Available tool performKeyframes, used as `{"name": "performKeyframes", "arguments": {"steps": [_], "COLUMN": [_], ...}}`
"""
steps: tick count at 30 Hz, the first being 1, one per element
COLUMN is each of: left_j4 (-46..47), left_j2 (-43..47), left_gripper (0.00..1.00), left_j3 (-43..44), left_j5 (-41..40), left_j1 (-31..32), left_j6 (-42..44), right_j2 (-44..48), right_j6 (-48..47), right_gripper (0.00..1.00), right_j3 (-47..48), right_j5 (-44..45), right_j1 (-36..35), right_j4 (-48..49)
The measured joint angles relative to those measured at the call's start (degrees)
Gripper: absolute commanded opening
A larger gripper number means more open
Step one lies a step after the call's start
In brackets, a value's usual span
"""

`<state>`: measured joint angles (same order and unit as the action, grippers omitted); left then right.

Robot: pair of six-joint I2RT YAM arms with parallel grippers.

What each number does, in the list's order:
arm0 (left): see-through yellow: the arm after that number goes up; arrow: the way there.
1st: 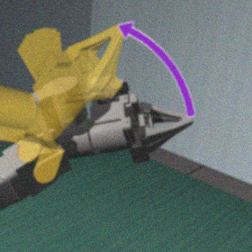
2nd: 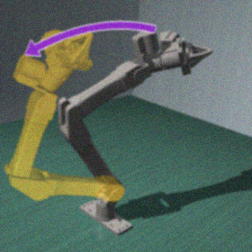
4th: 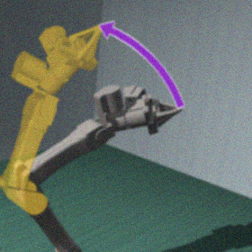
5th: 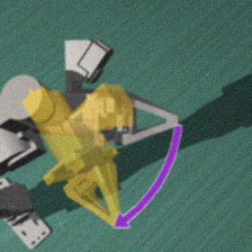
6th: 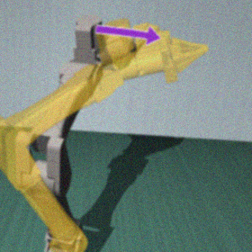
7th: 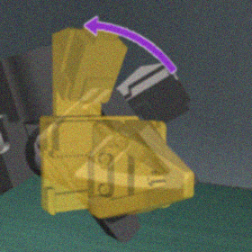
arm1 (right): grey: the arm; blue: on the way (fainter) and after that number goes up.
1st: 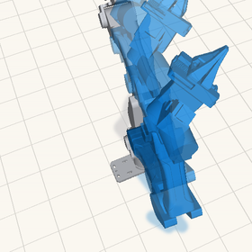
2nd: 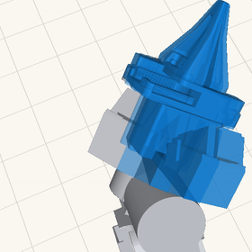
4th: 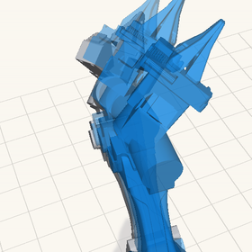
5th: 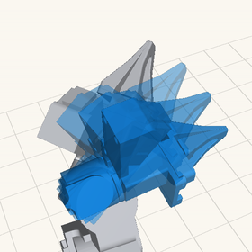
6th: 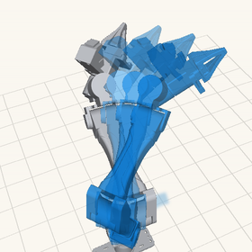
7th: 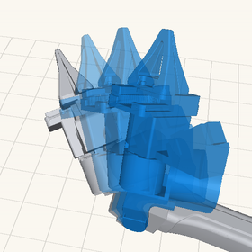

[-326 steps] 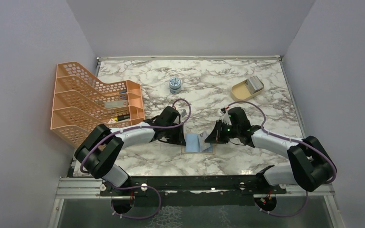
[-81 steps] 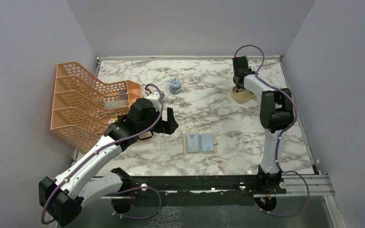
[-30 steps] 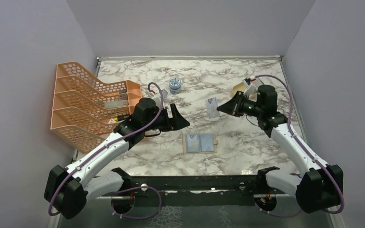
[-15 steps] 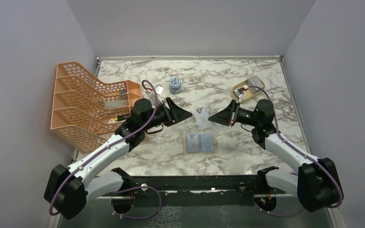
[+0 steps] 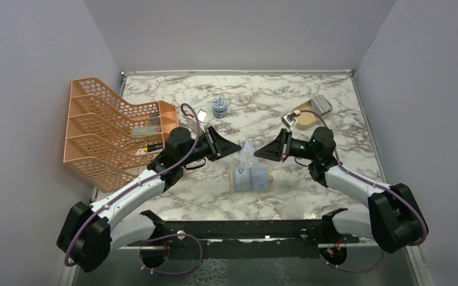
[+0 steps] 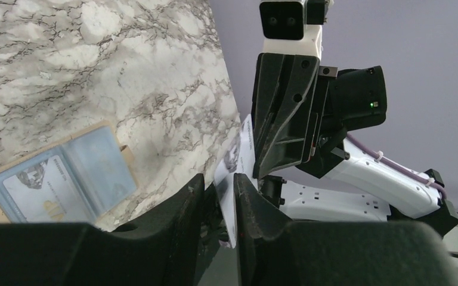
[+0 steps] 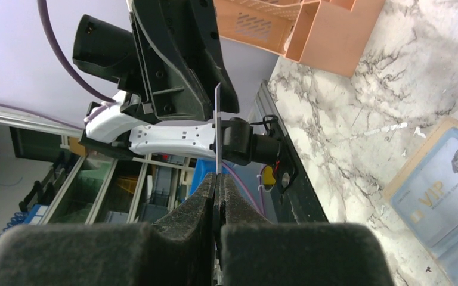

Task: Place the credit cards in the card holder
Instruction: Pick up the credit card from the storage box.

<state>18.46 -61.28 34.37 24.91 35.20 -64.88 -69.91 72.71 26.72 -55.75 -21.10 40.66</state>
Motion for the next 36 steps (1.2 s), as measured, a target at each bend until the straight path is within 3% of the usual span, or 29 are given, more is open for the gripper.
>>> {"name": "performKeyframes", "arguments": {"steps": [2, 8, 10, 14, 17, 21, 29, 36], "left_j4": [0.3, 1.9, 2.1, 2.1, 2.0, 0.8, -11.5, -13.6], "left_j2": [0.0, 0.9, 1.4, 1.7, 1.6, 0.9, -4.0, -10.5], "left_gripper": [0.00, 0.00, 0.00, 0.00, 0.00, 0.00, 0.00, 0.00], "left_j3": [-0.3, -0.9, -1.5, -2.3, -2.7, -2.7, 1.7, 2.7], "left_j5": [0.3, 0.6, 0.6, 0.6, 0.6, 0.6, 0.6, 3.0], "left_j1": [0.0, -0.2, -0.2, -0.2, -0.2, -0.3, -0.7, -1.0], "left_j6": [-0.2, -1.2, -1.2, -1.3, -1.1, 0.5, 8.1, 10.6], "right_j2": [-0.6, -0.9, -0.9, -0.8, -0.4, 0.9, 2.3, -0.9], "right_j6": [0.5, 0.4, -0.2, -2.8, -6.0, -11.5, -25.3, -32.6], "right_gripper": [0.01, 0.02, 0.10, 0.37, 0.45, 0.49, 0.47, 0.44], "right_j3": [-0.7, -1.6, -1.6, -1.6, -1.6, -0.9, 2.5, 5.1], "right_j5": [0.0, 0.4, 0.4, 0.7, 1.4, 3.2, 14.4, 23.9], "right_j1": [-0.7, -1.7, -1.8, -1.9, -1.9, -1.9, -1.9, -1.9], "right_j4": [1.0, 1.4, 1.3, -1.3, -5.4, -12.8, -33.8, -46.3]}}
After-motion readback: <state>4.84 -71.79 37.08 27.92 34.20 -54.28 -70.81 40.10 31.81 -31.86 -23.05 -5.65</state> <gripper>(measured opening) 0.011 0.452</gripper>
